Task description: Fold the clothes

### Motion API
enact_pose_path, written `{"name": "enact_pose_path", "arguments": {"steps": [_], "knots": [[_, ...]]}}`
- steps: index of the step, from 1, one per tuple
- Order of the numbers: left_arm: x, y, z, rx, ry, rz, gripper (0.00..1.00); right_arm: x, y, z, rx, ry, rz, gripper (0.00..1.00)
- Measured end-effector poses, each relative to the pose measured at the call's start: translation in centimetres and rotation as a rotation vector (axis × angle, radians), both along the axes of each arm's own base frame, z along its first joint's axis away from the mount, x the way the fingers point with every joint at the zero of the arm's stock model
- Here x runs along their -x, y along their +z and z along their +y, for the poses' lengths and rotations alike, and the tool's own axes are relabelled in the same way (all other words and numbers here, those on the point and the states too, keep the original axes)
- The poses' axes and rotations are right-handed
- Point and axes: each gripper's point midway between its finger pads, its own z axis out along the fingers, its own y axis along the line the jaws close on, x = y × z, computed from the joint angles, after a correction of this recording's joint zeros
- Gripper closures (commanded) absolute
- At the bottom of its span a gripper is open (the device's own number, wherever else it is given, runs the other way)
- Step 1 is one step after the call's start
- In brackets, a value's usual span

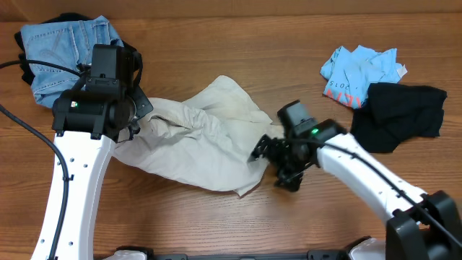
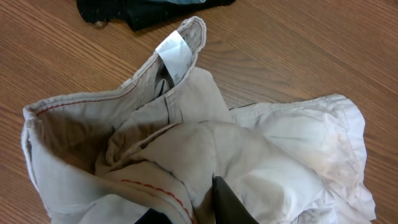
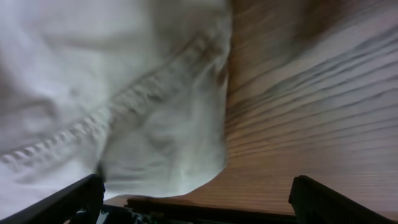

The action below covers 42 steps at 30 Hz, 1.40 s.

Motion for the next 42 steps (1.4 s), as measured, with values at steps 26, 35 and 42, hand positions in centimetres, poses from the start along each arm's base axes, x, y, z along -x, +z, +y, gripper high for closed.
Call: {"name": "enact_pose_path", "arguments": {"steps": [26, 35, 42], "knots": [[-0.2, 0.0, -0.4, -0.013, -0.068, 0.006, 0.83, -5.8, -3.0, 1.2, 0.086, -0.160, -0.215, 0.42], [-0.2, 0.0, -0.5, -0.012, -0.084, 0.008, 0.83, -6.4, -3.5, -1.0, 0.121, -0.151, -0.207, 0.96], [-0.4, 0.0, -0.4, 0.010, -0.079, 0.000, 0.83, -12.1, 5.5, -8.8, 0.298, -0.079, -0.290, 0.78]]}}
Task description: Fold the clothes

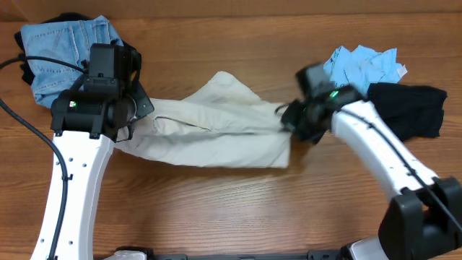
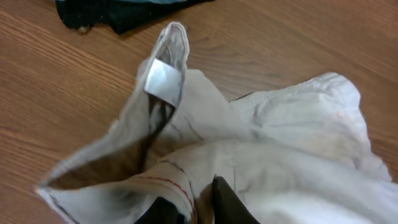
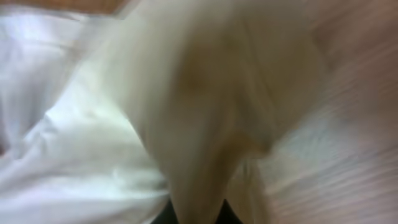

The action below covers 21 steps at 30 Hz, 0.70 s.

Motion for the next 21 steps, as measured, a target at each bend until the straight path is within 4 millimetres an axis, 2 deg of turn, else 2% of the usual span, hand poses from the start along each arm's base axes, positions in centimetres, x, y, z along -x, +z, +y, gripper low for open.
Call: {"name": "enact_pose_path", "arguments": {"steps": [1, 2, 3, 4, 6, 8, 11, 14, 19, 21], "knots": [[0.0, 0.0, 0.1, 0.004, 0.002, 0.000, 0.83, -1.2, 2.1, -0.8, 0.013, 0.018, -0.047, 0.71], [0.0, 0.0, 0.1, 0.005, 0.005, 0.000, 0.83, -1.8, 3.3, -1.4, 0.028, 0.033, -0.073, 0.60], [0.0, 0.0, 0.2, 0.009, 0.006, 0.000, 0.83, -2.8, 5.5, -2.6, 0.050, 0.045, -0.123, 0.37], [0.0, 0.0, 0.1, 0.013, 0.005, 0.000, 0.83, -3.0, 6.2, -3.0, 0.060, 0.050, -0.137, 0.26], [0.0, -0.1, 0.0, 0.022, 0.002, 0.001, 0.83, -2.4, 6.5, -4.3, 0.107, 0.086, -0.119, 0.12], [0.0, -0.1, 0.1, 0.024, 0.003, 0.003, 0.83, -1.4, 6.1, -4.8, 0.133, 0.119, -0.079, 0.06], [0.4, -0.3, 0.1, 0.022, 0.003, 0.020, 0.83, -1.1, 5.8, -5.0, 0.153, 0.142, -0.069, 0.05], [0.6, -0.4, 0.1, 0.014, -0.010, 0.031, 0.82, -0.7, 5.1, -5.3, 0.172, 0.148, -0.047, 0.00], [0.7, -0.4, 0.1, 0.012, -0.013, 0.039, 0.80, 0.8, 1.7, -5.6, 0.182, 0.161, 0.024, 0.00], [0.7, -0.4, 0.1, 0.011, -0.016, 0.039, 0.80, 1.0, -0.9, -4.9, 0.138, 0.169, 0.030, 0.03]]}}
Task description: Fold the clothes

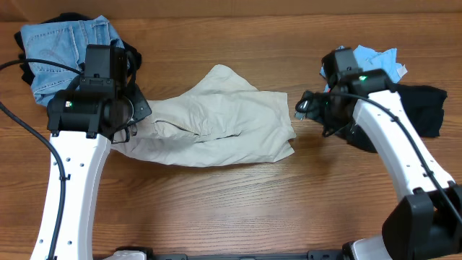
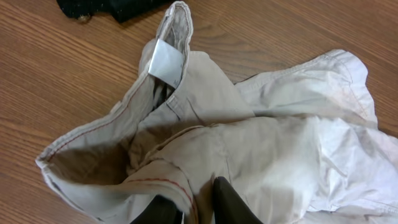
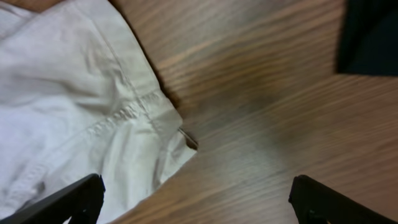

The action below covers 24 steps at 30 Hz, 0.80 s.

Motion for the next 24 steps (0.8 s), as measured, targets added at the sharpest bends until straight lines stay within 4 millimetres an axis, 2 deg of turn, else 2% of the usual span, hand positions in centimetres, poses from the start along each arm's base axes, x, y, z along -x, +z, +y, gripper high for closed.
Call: {"name": "enact_pose_path", "arguments": {"steps": [4, 7, 10, 14, 17, 18, 19, 21, 22, 24], "knots": [[0.0, 0.0, 0.0, 0.000, 0.000, 0.002, 0.80, -0.2, -3.1, 1.4, -0.081, 0.015, -0.021, 0.04], [0.0, 0.0, 0.0, -0.001, -0.001, 0.000, 0.80, -0.1, -5.1, 2.0, -0.116, 0.037, -0.044, 0.00], [0.0, 0.0, 0.0, -0.001, -0.001, -0.001, 0.80, -0.4, -5.9, 2.7, -0.154, 0.085, -0.078, 0.00], [-0.1, 0.0, 0.0, 0.000, -0.001, -0.003, 0.80, -1.1, -5.8, 3.9, -0.208, 0.148, -0.130, 0.00], [0.0, 0.0, 0.0, -0.001, -0.001, -0.002, 0.77, -1.1, -6.2, 4.2, -0.222, 0.172, -0.127, 0.00], [0.0, 0.0, 0.0, -0.001, -0.001, -0.001, 0.65, -1.1, -6.5, 4.2, -0.223, 0.181, -0.121, 0.00], [0.0, 0.0, 0.0, -0.001, -0.002, 0.003, 0.35, -1.0, -7.4, 4.3, -0.222, 0.187, -0.097, 0.00], [0.3, -0.2, 0.0, -0.006, -0.009, 0.017, 0.19, -0.8, -8.2, 4.2, -0.219, 0.191, -0.079, 0.00], [0.7, -0.3, 0.1, -0.008, -0.011, 0.032, 0.03, -0.8, -8.4, 4.2, -0.218, 0.194, -0.075, 0.00], [1.3, -0.6, 0.1, -0.011, -0.018, 0.063, 0.00, -1.0, -8.3, 4.3, -0.219, 0.199, -0.088, 0.00]]}}
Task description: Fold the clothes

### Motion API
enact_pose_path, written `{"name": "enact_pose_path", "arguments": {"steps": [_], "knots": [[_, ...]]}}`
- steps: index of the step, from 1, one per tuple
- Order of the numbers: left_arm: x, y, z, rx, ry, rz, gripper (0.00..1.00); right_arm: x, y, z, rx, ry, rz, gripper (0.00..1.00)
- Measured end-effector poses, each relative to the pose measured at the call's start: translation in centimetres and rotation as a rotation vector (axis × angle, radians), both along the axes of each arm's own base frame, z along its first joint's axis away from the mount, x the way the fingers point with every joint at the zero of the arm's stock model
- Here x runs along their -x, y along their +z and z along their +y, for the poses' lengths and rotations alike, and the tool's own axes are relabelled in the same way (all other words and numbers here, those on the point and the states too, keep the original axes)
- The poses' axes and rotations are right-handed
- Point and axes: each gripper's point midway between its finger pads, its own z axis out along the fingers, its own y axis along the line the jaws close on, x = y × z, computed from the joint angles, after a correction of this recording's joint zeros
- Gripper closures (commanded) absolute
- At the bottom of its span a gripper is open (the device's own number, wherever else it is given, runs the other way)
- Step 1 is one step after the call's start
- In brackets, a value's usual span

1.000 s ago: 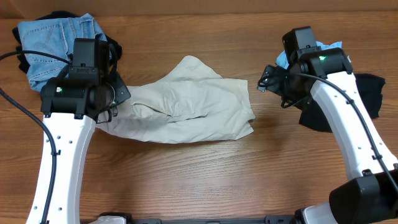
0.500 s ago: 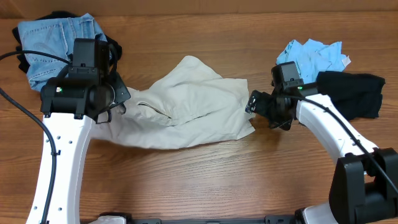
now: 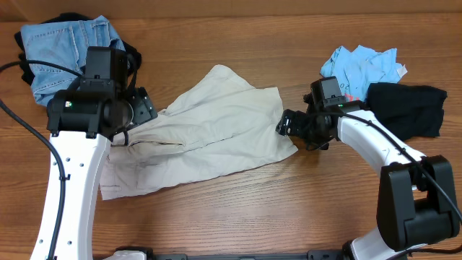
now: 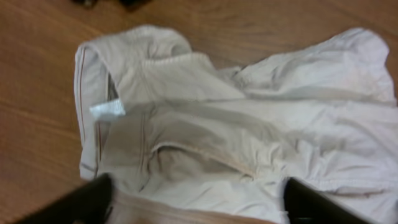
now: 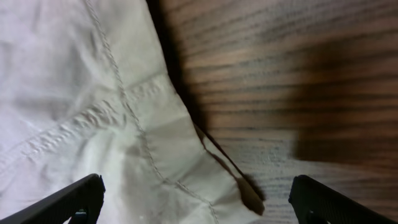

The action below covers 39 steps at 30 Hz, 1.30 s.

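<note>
Beige shorts (image 3: 209, 130) lie spread on the wooden table (image 3: 238, 209), waistband at the lower left, leg hems toward the right. My left gripper (image 3: 141, 108) hovers open over the waist end; in the left wrist view it (image 4: 199, 208) stands wide apart above the waistband and its white label (image 4: 109, 111). My right gripper (image 3: 289, 126) sits open at the right hem; in the right wrist view it (image 5: 202, 205) straddles the hem corner (image 5: 186, 155), where a loose thread trails onto the wood. Neither gripper holds cloth.
Folded blue jeans (image 3: 61, 43) lie on a black garment at the far left corner. A crumpled light blue shirt (image 3: 361, 68) and a black garment (image 3: 404, 112) lie at the far right, close behind my right arm.
My left gripper has opened and let go of the waistband, which now lies flat toward the lower left. My right gripper, still open, has moved down to the right hem corner.
The shorts lay crumpled, my left gripper shut on the waistband and my right open at a leg hem. Then my right was shut on the hem, farther right, with the cloth stretched. Then it was open and clear. Now both are open and the shorts lie flatter.
</note>
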Motion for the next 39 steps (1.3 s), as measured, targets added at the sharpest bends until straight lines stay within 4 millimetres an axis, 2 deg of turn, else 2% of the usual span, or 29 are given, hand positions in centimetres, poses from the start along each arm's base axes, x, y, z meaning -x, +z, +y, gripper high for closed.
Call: {"name": "enact_pose_path", "arguments": {"steps": [2, 7, 9, 13, 17, 21, 22, 25, 27, 30, 33, 37, 39], "knots": [[0.8, -0.4, -0.2, 0.013, -0.007, 0.036, 0.00, -0.1, 0.0, 0.1, -0.003, 0.001, -0.004, 0.00], [1.3, -0.6, -1.8, 0.098, -0.041, 0.060, 0.00, -1.2, 0.5, 0.5, -0.027, 0.006, -0.051, 0.00], [2.7, -1.1, -1.9, 0.107, -0.043, 0.121, 0.00, -1.5, 0.8, 0.6, -0.032, 0.006, -0.063, 0.00], [5.2, -1.7, -2.3, 0.132, -0.046, 0.225, 0.00, -4.0, 2.6, 1.2, -0.049, 0.021, -0.162, 0.00], [5.1, -1.8, -2.3, 0.138, -0.031, 0.222, 0.00, -4.2, 2.9, 1.2, -0.048, 0.029, -0.172, 0.00], [5.7, -4.8, -1.2, 0.105, 0.105, 0.272, 0.00, -4.1, 2.8, 1.2, -0.046, 0.033, -0.169, 0.00], [6.0, -5.7, -0.5, 0.086, 0.172, 0.287, 0.00, -4.0, 2.8, 1.2, -0.045, 0.035, -0.166, 0.00], [5.9, -6.0, 1.1, 0.070, 0.269, 0.270, 0.00, -3.6, 2.6, 1.1, -0.039, 0.046, -0.151, 0.00], [5.0, -6.0, 2.6, 0.067, 0.291, 0.235, 0.00, -3.6, 2.6, 1.1, -0.037, 0.051, -0.153, 0.00], [5.0, -6.4, 4.4, 0.073, 0.276, 0.237, 0.00, -3.6, 2.6, 1.1, -0.036, 0.055, -0.155, 0.00], [4.5, -7.7, 4.1, 0.106, 0.208, 0.236, 0.00, -3.6, 2.6, 1.1, -0.036, 0.056, -0.155, 0.00], [4.3, -11.1, 3.0, 0.149, 0.120, 0.243, 0.00, -3.5, 2.5, 1.1, -0.034, 0.058, -0.150, 0.00], [4.0, -11.7, 2.9, 0.149, 0.089, 0.231, 0.00, -3.5, 2.5, 1.1, -0.034, 0.058, -0.149, 0.00]]}}
